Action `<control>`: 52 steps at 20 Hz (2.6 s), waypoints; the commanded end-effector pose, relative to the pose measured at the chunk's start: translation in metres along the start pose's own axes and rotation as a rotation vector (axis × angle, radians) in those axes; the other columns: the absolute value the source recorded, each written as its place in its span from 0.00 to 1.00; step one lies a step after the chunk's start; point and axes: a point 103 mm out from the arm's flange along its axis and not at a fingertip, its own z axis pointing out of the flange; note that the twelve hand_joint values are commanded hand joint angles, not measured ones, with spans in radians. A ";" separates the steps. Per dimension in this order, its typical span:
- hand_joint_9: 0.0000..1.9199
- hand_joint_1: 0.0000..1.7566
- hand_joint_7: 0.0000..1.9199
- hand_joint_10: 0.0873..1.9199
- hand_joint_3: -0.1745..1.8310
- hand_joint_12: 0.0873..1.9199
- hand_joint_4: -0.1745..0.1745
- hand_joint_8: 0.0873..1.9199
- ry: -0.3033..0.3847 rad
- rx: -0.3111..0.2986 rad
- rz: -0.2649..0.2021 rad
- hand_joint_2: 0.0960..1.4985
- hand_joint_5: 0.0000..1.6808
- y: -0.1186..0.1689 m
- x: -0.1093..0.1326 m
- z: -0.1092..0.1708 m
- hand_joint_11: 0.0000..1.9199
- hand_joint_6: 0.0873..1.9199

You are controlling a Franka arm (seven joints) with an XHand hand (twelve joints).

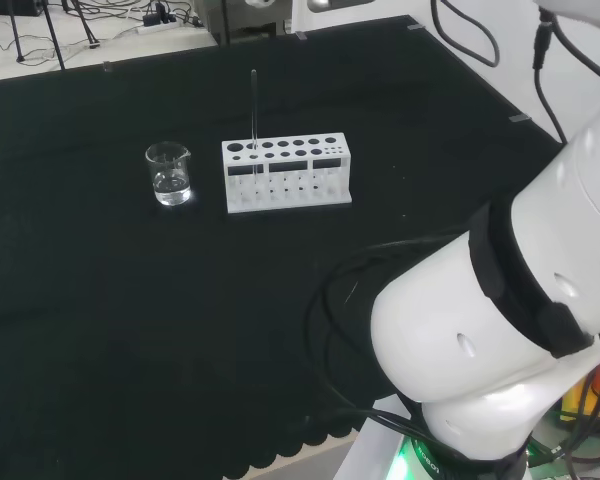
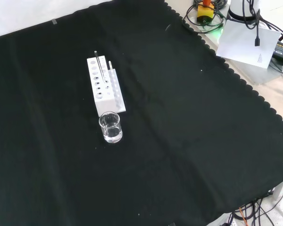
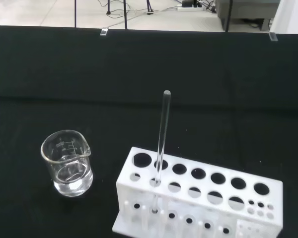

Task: Take the glass rod from the white test tube rack.

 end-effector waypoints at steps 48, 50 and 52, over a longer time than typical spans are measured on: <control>0.19 0.39 0.11 0.46 0.00 0.76 0.18 0.45 0.002 0.154 -0.086 0.72 0.05 0.123 -0.015 0.119 0.01 0.00; 0.20 0.39 0.12 0.46 0.00 0.76 0.18 0.46 -0.005 0.180 -0.086 0.72 0.05 0.123 -0.015 0.126 0.01 0.00; 0.21 0.39 0.14 0.45 0.00 0.76 0.18 0.46 -0.008 0.194 -0.087 0.72 0.06 0.122 -0.013 0.132 0.02 0.00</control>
